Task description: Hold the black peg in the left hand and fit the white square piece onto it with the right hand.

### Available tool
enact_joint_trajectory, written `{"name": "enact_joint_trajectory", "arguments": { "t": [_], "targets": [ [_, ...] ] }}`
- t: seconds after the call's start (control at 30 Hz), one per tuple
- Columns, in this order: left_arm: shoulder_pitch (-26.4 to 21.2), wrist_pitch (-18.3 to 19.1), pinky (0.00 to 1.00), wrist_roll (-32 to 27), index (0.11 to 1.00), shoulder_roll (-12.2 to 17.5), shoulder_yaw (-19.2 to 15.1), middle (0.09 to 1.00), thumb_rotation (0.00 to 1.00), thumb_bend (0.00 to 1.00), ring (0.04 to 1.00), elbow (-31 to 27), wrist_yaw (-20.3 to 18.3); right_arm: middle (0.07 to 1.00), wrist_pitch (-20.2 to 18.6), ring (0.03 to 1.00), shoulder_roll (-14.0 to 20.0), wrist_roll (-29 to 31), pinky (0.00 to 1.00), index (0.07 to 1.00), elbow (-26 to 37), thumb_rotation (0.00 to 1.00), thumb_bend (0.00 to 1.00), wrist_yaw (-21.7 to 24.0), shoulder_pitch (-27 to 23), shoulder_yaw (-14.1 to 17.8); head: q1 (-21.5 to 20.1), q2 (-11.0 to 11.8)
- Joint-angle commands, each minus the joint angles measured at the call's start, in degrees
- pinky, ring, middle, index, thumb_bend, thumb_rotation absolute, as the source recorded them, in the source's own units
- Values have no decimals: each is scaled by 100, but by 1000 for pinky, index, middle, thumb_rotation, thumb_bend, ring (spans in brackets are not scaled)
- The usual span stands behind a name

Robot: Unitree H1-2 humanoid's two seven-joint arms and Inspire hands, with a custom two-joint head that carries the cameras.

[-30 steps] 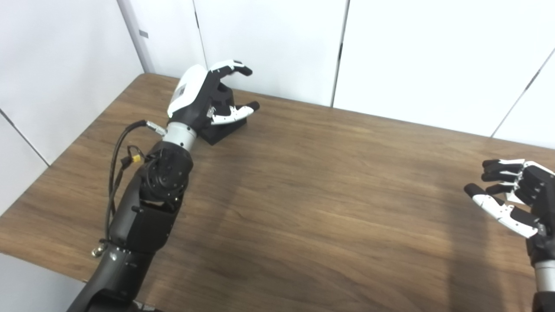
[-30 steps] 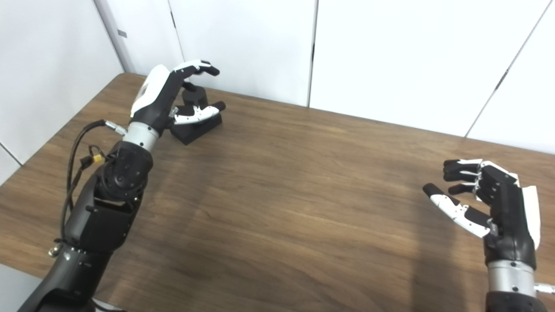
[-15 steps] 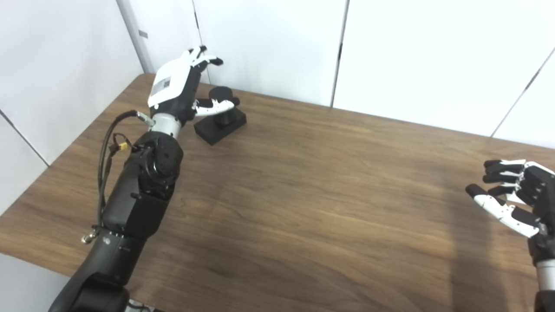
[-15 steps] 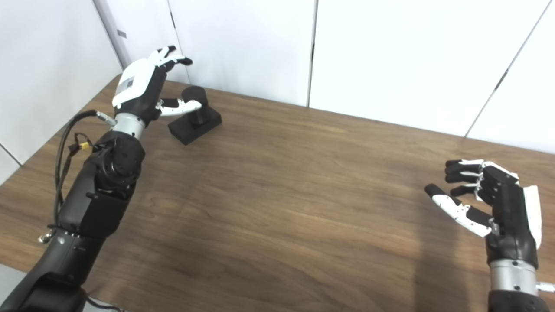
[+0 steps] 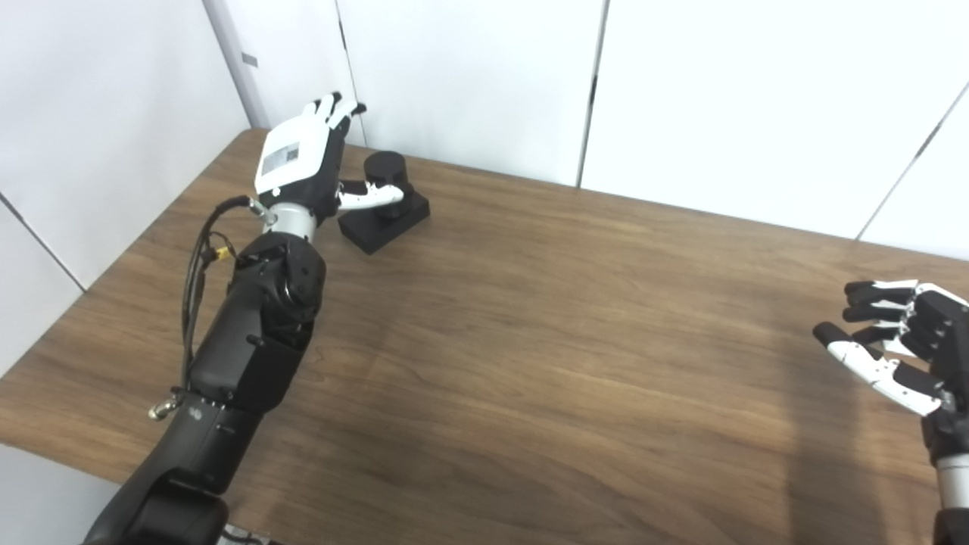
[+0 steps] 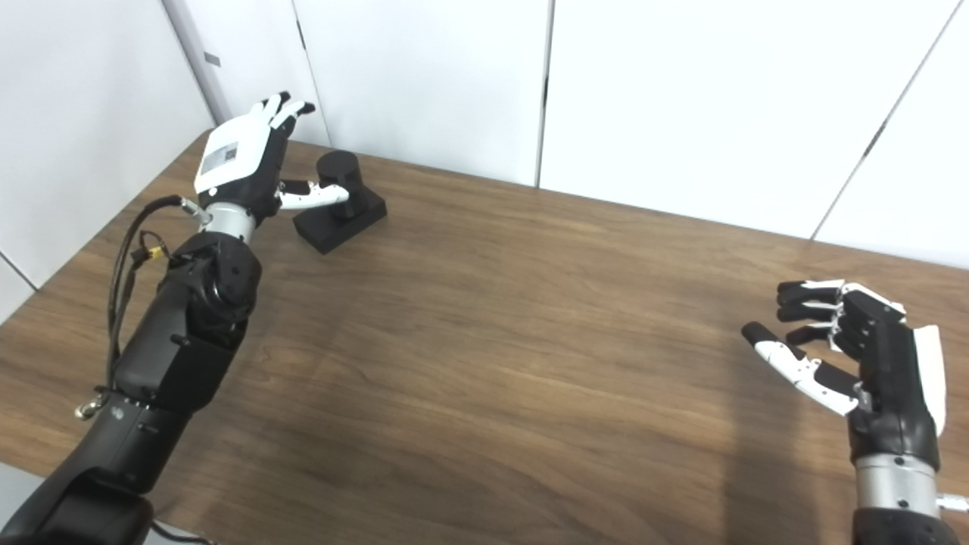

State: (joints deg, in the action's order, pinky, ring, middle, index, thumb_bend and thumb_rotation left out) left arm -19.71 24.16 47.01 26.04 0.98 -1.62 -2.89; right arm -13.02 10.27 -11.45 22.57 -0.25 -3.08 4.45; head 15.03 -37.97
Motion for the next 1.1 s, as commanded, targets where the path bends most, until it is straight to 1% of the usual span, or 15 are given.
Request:
{"name": "enact_joint_trajectory", "arguments": {
  "t": [0.0,0.17,0.3,0.47,0.6,0.73,0.93,1.0,1.07],
  "targets": [
    [-330,48,950,139,883,218,0,1000,486,934,1000,-7,61,632,257,551,15,38,427,491,150,116,492,-52,-172,50,-2,-1],
    [-352,197,929,175,868,206,44,1000,492,935,1000,102,28,633,171,556,13,32,440,491,200,116,492,-45,-169,56,-24,-5],
    [-384,261,926,254,871,209,78,1000,491,930,1000,247,6,640,-26,565,11,-26,451,491,303,116,492,-35,-171,65,-24,-22],
    [-441,274,933,467,879,162,39,1000,492,925,1000,542,-83,631,108,556,55,12,437,491,269,116,492,-11,-164,66,-16,-35],
    [-503,274,943,542,872,110,4,1000,501,929,1000,775,-167,631,115,558,58,4,441,490,268,116,492,-2,-168,49,-24,-31],
    [-575,274,935,521,850,92,3,1000,521,939,1000,1027,-211,629,119,557,61,42,441,490,264,115,492,9,-179,55,-42,-45],
    [-661,272,928,452,839,55,39,1000,526,942,1000,1383,-208,636,-18,565,84,-29,447,490,340,115,492,16,-185,55,-77,-57],
    [-697,273,943,466,836,50,55,1000,524,932,1000,1556,-264,639,6,571,97,-29,450,490,339,116,492,17,-185,57,-87,-63],
    [-724,272,936,448,832,60,95,1000,519,921,1000,1711,-242,644,11,578,107,-29,453,490,345,117,492,19,-182,56,-90,-63]
  ]
}}
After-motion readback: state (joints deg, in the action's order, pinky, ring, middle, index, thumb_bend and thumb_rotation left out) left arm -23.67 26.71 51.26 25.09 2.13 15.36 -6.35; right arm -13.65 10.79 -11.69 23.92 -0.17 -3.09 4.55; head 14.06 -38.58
